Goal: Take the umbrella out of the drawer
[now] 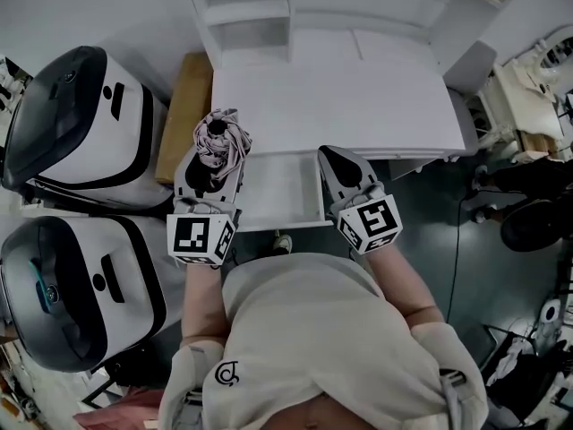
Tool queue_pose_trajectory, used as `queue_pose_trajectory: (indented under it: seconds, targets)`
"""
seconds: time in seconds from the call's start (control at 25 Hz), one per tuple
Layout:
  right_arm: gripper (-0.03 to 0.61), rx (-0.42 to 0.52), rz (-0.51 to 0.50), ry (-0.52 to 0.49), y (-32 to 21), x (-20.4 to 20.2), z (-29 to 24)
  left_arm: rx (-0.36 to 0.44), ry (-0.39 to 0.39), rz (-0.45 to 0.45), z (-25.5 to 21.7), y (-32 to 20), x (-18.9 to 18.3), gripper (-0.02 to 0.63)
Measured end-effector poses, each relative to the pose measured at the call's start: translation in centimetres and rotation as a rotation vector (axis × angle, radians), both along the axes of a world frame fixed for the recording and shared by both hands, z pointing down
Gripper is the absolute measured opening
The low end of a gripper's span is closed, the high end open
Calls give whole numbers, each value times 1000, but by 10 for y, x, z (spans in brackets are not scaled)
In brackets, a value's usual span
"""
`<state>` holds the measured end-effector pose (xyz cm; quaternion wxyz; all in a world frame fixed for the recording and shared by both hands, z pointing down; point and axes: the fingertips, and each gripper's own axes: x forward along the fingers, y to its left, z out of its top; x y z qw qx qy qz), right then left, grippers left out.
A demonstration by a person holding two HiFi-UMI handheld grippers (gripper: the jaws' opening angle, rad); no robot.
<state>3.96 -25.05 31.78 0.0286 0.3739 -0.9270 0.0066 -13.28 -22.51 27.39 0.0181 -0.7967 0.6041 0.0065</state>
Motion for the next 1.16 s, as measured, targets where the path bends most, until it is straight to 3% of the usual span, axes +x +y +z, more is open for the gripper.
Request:
queue_pose_trajectory:
  seconds: [0.2,0.44,1.16]
  targets:
    - [5,2,-33,-2,-1,-4,-1,-15,6,5,5,-3,2,242]
    - [5,105,-42,66,7,-12,-15,-25,5,14,7,-1,8,244]
    - [5,72,-18,23,9,-9,-15,-26,-28,14,1,11,13,244]
